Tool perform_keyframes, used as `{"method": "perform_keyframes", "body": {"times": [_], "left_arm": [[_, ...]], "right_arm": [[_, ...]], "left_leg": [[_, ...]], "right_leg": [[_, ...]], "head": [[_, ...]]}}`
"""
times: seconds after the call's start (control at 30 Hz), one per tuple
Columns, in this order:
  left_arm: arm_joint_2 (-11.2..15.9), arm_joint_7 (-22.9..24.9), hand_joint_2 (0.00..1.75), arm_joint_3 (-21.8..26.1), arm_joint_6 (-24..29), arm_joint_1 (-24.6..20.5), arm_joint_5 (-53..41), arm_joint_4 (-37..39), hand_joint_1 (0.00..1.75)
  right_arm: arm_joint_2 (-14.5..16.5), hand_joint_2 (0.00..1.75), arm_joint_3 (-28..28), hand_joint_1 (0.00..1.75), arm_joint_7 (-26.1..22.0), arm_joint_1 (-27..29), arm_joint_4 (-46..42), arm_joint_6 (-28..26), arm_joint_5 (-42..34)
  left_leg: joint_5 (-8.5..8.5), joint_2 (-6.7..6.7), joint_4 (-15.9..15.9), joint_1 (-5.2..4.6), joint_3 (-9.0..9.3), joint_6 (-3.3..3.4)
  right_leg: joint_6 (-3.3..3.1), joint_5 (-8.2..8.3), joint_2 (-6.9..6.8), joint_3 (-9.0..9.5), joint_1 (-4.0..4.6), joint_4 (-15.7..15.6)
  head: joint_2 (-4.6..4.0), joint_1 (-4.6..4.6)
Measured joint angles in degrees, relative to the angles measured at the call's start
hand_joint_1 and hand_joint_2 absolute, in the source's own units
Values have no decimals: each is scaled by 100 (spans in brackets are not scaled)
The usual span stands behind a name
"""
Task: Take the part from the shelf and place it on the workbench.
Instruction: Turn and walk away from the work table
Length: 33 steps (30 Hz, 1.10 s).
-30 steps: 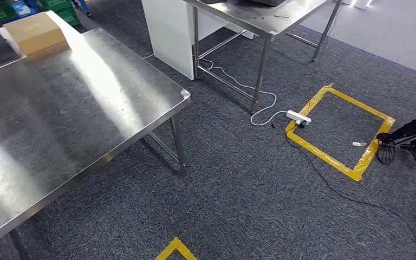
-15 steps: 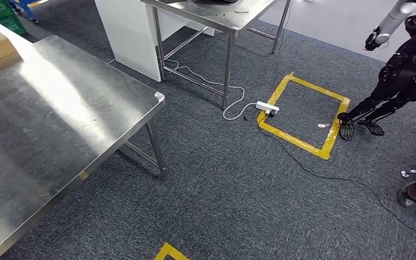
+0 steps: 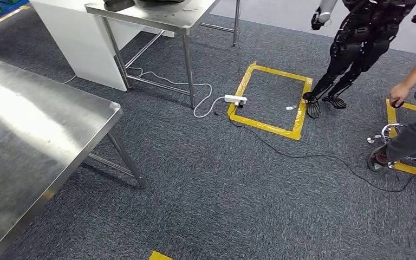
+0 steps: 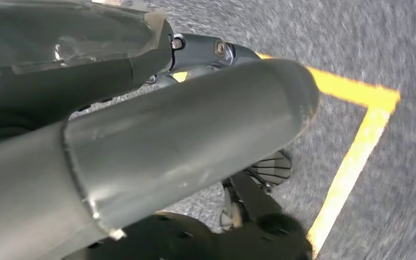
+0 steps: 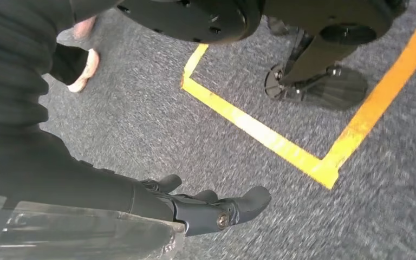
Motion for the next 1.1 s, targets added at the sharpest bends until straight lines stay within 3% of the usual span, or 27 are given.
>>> {"method": "perform_keyframes", "body": {"times": [0.07,0.1,0.17,0.23,0.3,0.37,0.4,0.47,0.53,0.6,0.63,0.67,0.73,0.8,0.87,0.9,0.97,1.03,1.1], "left_arm": [[2,1,0,-3,-10,22,-1,6,0],[3,1,0,-4,-11,30,-1,8,0],[8,-1,0,-4,-12,34,-1,9,0],[20,-17,0,-7,-16,35,-12,10,0],[32,-45,0,-15,-25,32,-36,13,0],[37,-64,0,-26,-34,15,-64,13,0],[38,-69,0,-29,-44,2,-76,13,0],[44,-80,0,-33,-62,-13,-98,13,0],[57,-97,0,-34,-71,-9,-111,13,0],[68,-120,0,-35,-76,-9,-133,13,0],[71,-135,0,-36,-79,-14,-144,13,0],[72,-150,0,-37,-81,-18,-154,14,0],[75,-179,0,-38,-83,-23,-163,14,0],[82,-203,0,-39,-83,-25,-168,16,0],[80,-232,0,-40,-83,-35,-172,18,0],[76,-249,0,-40,-83,-42,-174,18,0],[69,-283,0,-41,-83,-44,-176,18,0],[63,-302,0,-42,-84,-19,-180,23,0],[56,-317,0,-43,-84,11,-183,31,0]], "right_arm": [[19,175,0,0,0,-2,1,1,-1],[23,175,0,0,0,3,1,2,-1],[27,175,0,0,0,10,2,2,-2],[37,175,0,0,0,2,3,3,-29],[49,175,-1,0,-1,-5,6,4,-78],[50,175,-2,0,-2,9,7,3,-121],[48,175,-3,0,-2,18,7,1,-138],[41,175,-4,0,3,10,7,-4,-158],[33,175,-4,0,20,-13,7,-16,-166],[21,175,-4,0,54,-11,7,-43,-176],[16,175,-4,0,79,3,6,-56,-184],[9,175,-4,0,106,19,5,-71,-192],[-6,175,-3,0,150,37,5,-87,-205],[-15,175,-1,0,173,24,6,-92,-209],[-17,175,-1,0,195,25,7,-92,-208],[-19,175,-1,0,207,37,7,-92,-207],[-27,175,0,0,226,48,7,-92,-202],[-30,175,4,0,238,48,7,-92,-196],[-33,175,6,0,243,61,7,-92,-196]], "left_leg": [[-246,-116,669,-2,-348,-1],[-196,-129,748,-1,-416,3],[202,-180,271,6,-249,25],[562,-403,-455,23,46,56],[650,-527,-767,9,164,83],[675,-415,-809,-26,178,145],[702,-353,-846,-34,194,194],[751,-204,-923,-25,222,275],[756,-36,-937,-35,224,300],[749,131,-935,-43,221,300],[743,203,-934,-42,223,293],[735,268,-934,-38,232,280],[697,388,-927,-52,273,223],[644,506,-923,-83,328,142],[605,626,-938,-80,387,70],[575,606,-924,-60,406,34],[357,345,-658,-28,321,-15],[-29,9,34,-23,4,-15],[-220,-99,642,-25,-327,5]], "right_leg": [[-30,5,166,-10,30,3],[-34,7,256,-8,38,6],[-31,7,429,10,42,12],[-14,2,573,11,61,31],[44,13,684,-38,78,43],[135,38,782,-104,70,23],[165,21,731,-137,65,58],[171,-154,458,-318,66,409],[150,-468,191,-678,51,1151],[196,-631,117,-926,35,1663],[245,-583,92,-884,24,1604],[301,-466,41,-726,10,1324],[365,-201,-251,-262,4,497],[296,-89,-454,-24,34,60],[187,-79,-348,-24,63,31],[147,-72,-271,-22,46,26],[64,-41,-123,9,13,14],[-2,-23,18,5,31,14],[-29,-18,186,3,76,17]], "head": [[0,-1],[0,-2],[0,-3],[0,0],[0,4],[0,3],[0,2],[0,27],[0,49],[0,48],[0,49],[0,49],[0,58],[0,54],[0,44],[0,39],[0,25],[0,15],[0,17]]}}
